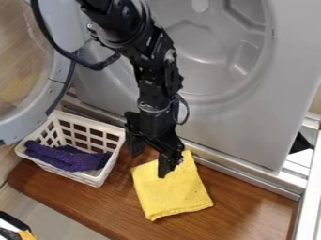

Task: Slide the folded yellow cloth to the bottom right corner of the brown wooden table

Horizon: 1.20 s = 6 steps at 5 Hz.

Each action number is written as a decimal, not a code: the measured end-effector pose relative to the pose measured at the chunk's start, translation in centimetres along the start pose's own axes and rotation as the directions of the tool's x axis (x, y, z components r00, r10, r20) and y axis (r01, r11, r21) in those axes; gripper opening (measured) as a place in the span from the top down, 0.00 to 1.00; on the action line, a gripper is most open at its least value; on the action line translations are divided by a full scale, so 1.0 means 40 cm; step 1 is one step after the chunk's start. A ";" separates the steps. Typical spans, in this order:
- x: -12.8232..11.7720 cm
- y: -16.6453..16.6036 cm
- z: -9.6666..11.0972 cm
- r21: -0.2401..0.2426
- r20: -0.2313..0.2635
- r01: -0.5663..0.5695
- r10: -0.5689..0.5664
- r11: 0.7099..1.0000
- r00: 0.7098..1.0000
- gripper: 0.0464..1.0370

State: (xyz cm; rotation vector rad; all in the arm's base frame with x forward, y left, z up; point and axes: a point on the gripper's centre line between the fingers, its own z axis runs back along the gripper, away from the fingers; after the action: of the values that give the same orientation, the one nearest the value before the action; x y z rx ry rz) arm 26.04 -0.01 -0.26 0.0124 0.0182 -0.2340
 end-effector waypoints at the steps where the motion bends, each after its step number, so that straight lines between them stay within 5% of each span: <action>1: -0.006 -0.002 -0.016 -0.004 -0.018 0.002 -0.002 1.000 1.000 0.04; 4: 0.032 -0.049 -0.097 0.011 0.062 0.103 -0.104 0.995 0.993 0.04; 6: 0.038 -0.056 -0.140 0.073 0.113 0.099 -0.107 0.992 0.988 0.04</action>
State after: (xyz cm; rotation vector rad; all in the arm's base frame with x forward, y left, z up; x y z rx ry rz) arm 26.90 -2.48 -5.90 0.0653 -0.1054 -0.3384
